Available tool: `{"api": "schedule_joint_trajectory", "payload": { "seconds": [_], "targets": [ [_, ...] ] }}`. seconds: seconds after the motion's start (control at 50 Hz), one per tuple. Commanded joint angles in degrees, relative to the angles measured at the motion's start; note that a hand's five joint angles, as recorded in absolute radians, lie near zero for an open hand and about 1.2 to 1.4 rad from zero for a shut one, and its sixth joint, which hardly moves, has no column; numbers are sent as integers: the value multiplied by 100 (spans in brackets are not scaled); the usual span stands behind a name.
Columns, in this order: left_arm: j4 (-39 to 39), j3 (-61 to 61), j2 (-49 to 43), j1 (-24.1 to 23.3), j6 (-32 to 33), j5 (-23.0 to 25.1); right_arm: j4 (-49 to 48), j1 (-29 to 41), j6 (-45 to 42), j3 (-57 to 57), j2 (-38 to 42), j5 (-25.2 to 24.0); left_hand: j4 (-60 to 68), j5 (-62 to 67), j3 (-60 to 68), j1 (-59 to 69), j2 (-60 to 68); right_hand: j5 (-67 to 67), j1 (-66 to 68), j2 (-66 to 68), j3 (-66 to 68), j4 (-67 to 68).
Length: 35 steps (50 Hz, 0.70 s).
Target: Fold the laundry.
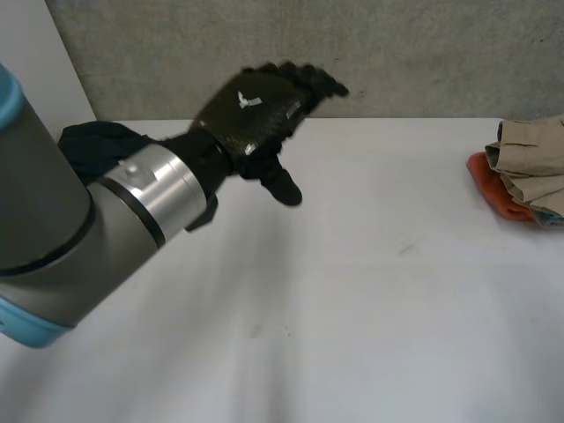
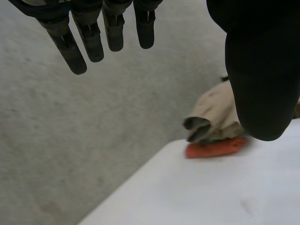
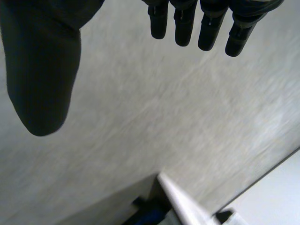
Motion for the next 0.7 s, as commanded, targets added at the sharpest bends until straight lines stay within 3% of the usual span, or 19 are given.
{"api": "schedule_joint_trajectory", "payload": {
  "seconds": [0.02,0.1,0.14,0.22,0.28,0.38,0.54,0.7],
  "targets": [
    [320,389,129,343,50,-1036,-1067,1774,178,721,-707,-385,-133,-149,-178,-194,-146,-298,-380,-267,-262,-281],
    [487,627,50,843,94,-1573,-1744,2742,169,1634,-927,-1299,-100,-116,-144,-160,-113,-298,-380,-267,-262,-281],
    [522,688,-125,1298,207,-1582,-1972,3215,151,2152,-1015,-1693,-100,-116,-144,-160,-112,-298,-380,-267,-262,-281],
    [522,846,-747,2186,655,-1460,-2009,4085,143,2768,-1042,-2020,-100,-116,-144,-160,-112,-298,-380,-267,-262,-281],
    [514,969,-1206,2592,1059,-1267,-1930,4527,134,3015,-980,-1986,-83,-99,-127,-143,-96,-298,-380,-267,-262,-281],
    [820,1460,-2627,3268,2279,-774,-1396,5063,107,3314,-691,-1758,-50,-66,-94,-110,-62,-298,-380,-267,-262,-281],
    [1418,2690,-4430,3806,3942,-660,-770,5196,-85,3385,-330,-1363,69,52,24,8,56,-298,-380,-267,-262,-281],
    [1270,3983,-5706,4070,4084,-501,-752,5108,-253,3570,-295,-1327,538,522,494,478,526,-298,-380,-267,-262,-281]
  ]
}}
